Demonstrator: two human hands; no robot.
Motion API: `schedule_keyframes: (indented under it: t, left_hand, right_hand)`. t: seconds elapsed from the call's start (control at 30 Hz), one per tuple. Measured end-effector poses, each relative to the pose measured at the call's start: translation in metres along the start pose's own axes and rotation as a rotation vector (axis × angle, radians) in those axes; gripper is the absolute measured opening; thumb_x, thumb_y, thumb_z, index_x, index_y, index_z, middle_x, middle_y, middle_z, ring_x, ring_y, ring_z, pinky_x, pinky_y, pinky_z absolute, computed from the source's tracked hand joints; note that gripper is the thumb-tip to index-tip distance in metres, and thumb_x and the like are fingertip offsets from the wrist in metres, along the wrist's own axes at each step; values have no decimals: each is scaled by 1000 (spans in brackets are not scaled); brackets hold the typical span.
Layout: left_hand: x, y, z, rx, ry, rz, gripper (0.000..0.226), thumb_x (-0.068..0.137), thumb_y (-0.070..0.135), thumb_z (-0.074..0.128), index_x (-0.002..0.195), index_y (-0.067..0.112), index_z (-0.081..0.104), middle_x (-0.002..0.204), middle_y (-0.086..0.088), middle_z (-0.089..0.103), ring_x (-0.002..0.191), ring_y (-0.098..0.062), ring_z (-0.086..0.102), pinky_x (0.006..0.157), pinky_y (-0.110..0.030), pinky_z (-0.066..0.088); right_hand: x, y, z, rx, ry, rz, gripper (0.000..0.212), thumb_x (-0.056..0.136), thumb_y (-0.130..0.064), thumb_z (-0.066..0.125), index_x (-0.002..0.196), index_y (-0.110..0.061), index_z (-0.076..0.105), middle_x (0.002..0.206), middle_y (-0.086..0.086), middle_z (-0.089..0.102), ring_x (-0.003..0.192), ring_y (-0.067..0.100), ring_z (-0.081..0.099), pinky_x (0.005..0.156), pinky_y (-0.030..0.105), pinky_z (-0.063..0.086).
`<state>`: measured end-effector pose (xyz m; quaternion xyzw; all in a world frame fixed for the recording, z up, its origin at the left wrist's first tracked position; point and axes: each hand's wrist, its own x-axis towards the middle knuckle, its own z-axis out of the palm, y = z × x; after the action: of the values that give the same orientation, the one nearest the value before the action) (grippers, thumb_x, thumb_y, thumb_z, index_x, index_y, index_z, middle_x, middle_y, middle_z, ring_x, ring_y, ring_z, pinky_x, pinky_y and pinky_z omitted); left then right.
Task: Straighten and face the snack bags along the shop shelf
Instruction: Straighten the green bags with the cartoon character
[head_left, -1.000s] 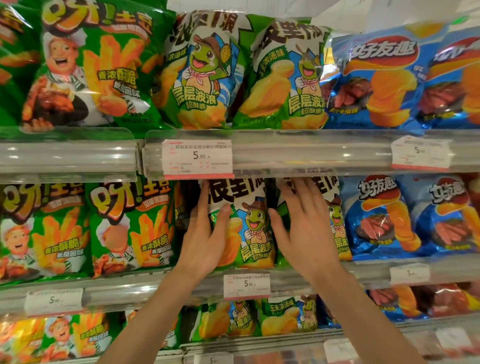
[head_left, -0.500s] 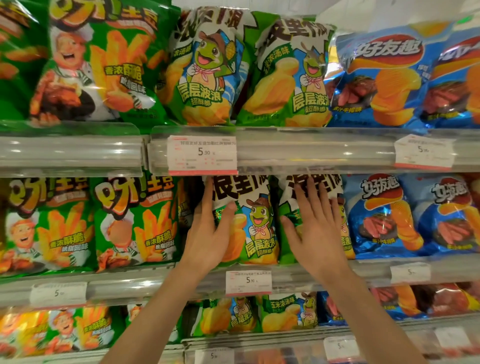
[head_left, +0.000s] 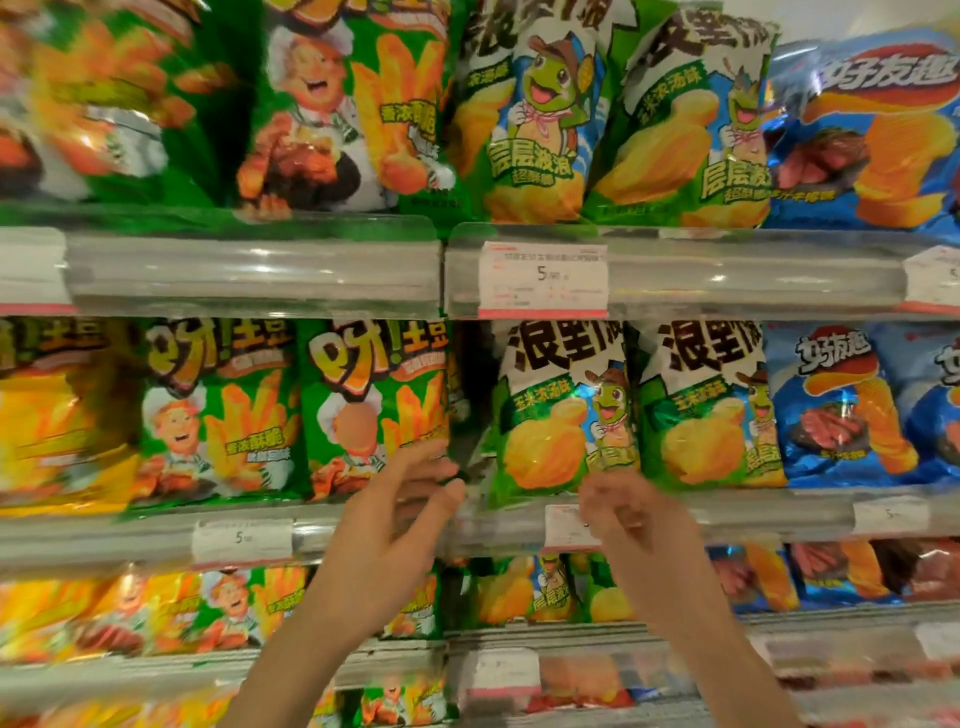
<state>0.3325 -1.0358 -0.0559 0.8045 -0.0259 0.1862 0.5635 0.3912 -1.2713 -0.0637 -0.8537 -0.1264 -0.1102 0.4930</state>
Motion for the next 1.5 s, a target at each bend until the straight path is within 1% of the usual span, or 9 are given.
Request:
schedule_keyframes:
  t: [0.13, 0.3, 0.53, 0.63, 0.77, 0.93, 1.2, 1.3, 1.5]
  left_hand:
    - [-26, -28, -35, -9, 37, -96, 29, 91, 55, 58, 120, 53, 59, 110, 27, 69, 103, 6, 64, 82, -15, 50]
    - [-47, -54, -56, -46, 123, -187, 22, 94, 52, 60, 117, 52, 61, 108, 20, 73, 101, 3, 67, 82, -20, 49]
    - [-53, -64, -64, -48, 239, -224, 22, 91, 53, 65, 113, 54, 64, 109, 18, 74, 101, -2, 69, 95, -42, 53]
    - [-48, -56, -70, -59, 257, -202, 31, 85, 67, 64, 114, 54, 64, 110, 14, 75, 104, -7, 70, 96, -45, 52]
    - [-40, -45, -74, -40, 345, -154, 31, 84, 65, 67, 113, 53, 64, 107, 14, 75, 98, -7, 72, 92, -42, 53]
    - [-21, -30, -66, 57, 434, -68, 38, 90, 51, 62, 127, 52, 55, 114, 29, 65, 106, 8, 61, 83, -18, 49]
    - [26, -13, -52, 228, 404, 80, 64, 96, 57, 56, 150, 44, 27, 149, 30, 30, 142, 3, 28, 116, -30, 29]
    - [37, -11, -43, 214, 382, 98, 62, 99, 53, 53, 153, 37, 27, 160, 15, 29, 148, -6, 25, 119, -42, 30]
    - [51, -15, -41, 9, 330, -12, 88, 91, 48, 67, 159, 32, 13, 159, 10, 33, 145, -7, 32, 118, -37, 32]
  right_hand:
    - [-32, 8, 38, 114, -36, 105, 18, 98, -14, 61, 89, -27, 70, 74, -8, 74, 67, 12, 67, 64, 30, 52]
    - [-49, 12, 58, 184, -56, 178, 11, 97, -14, 62, 94, -16, 72, 73, -8, 74, 65, -1, 66, 60, 10, 46]
    - [-38, 2, 56, 207, -61, 130, 12, 98, -18, 60, 93, -21, 71, 78, -6, 75, 76, 10, 70, 77, 36, 58]
    - [-27, -5, 55, 219, -57, 94, 14, 98, -27, 59, 91, -27, 71, 78, -9, 74, 74, 8, 68, 72, 34, 56]
    - [-10, -15, 52, 231, -88, 36, 11, 96, -37, 58, 94, -35, 69, 81, -14, 74, 77, 2, 69, 67, 26, 53]
    - [5, -34, 58, 346, -190, -55, 22, 86, -41, 57, 99, -29, 70, 87, -1, 74, 84, 22, 70, 80, 45, 59]
    - [37, -69, 89, 337, -166, -66, 33, 92, -49, 62, 123, -44, 55, 118, -35, 59, 111, -18, 53, 99, 15, 46]
    - [51, -89, 105, 299, -148, -81, 36, 89, -62, 59, 115, -58, 34, 96, -63, 43, 96, -39, 40, 74, -10, 33]
    - [70, -86, 113, 385, -112, 1, 32, 85, -63, 66, 111, -54, 50, 107, -31, 62, 95, -24, 56, 71, 4, 46]
